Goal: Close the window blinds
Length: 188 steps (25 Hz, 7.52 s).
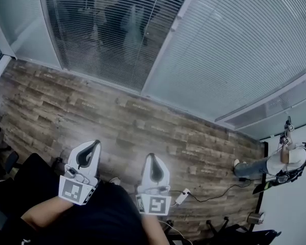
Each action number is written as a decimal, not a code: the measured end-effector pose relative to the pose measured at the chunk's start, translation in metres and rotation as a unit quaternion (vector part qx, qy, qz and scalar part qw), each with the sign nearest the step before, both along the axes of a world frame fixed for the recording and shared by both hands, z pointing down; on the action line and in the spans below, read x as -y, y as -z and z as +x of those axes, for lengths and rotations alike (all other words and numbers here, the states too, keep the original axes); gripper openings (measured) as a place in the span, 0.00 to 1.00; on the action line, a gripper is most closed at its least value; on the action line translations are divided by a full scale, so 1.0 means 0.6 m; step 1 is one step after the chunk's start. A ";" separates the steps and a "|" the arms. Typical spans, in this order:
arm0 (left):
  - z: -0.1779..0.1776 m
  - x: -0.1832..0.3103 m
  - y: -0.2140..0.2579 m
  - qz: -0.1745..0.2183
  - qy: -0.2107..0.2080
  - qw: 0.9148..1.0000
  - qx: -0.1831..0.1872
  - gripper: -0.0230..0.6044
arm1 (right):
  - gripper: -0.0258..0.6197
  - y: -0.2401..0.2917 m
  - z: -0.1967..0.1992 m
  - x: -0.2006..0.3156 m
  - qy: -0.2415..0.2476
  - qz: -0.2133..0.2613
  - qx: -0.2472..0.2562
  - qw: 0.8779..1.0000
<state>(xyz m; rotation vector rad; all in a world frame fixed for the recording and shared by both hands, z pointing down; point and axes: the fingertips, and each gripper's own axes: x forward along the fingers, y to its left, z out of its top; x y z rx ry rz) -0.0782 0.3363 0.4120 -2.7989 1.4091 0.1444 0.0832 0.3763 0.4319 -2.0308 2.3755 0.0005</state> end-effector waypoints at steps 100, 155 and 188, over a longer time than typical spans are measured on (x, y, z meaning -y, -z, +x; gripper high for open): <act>0.170 0.900 -0.010 -0.029 -0.055 0.997 -0.034 0.04 | 0.20 0.004 0.325 1.127 -0.108 -0.068 -0.264 0.956; 0.167 0.897 -0.028 -0.054 -0.025 0.998 -0.017 0.04 | 0.25 0.011 0.364 1.197 -0.034 -0.042 0.214 0.975; 0.171 0.897 -0.032 -0.065 -0.032 0.997 -0.024 0.04 | 0.25 0.030 0.362 1.189 -0.075 -0.030 0.010 0.997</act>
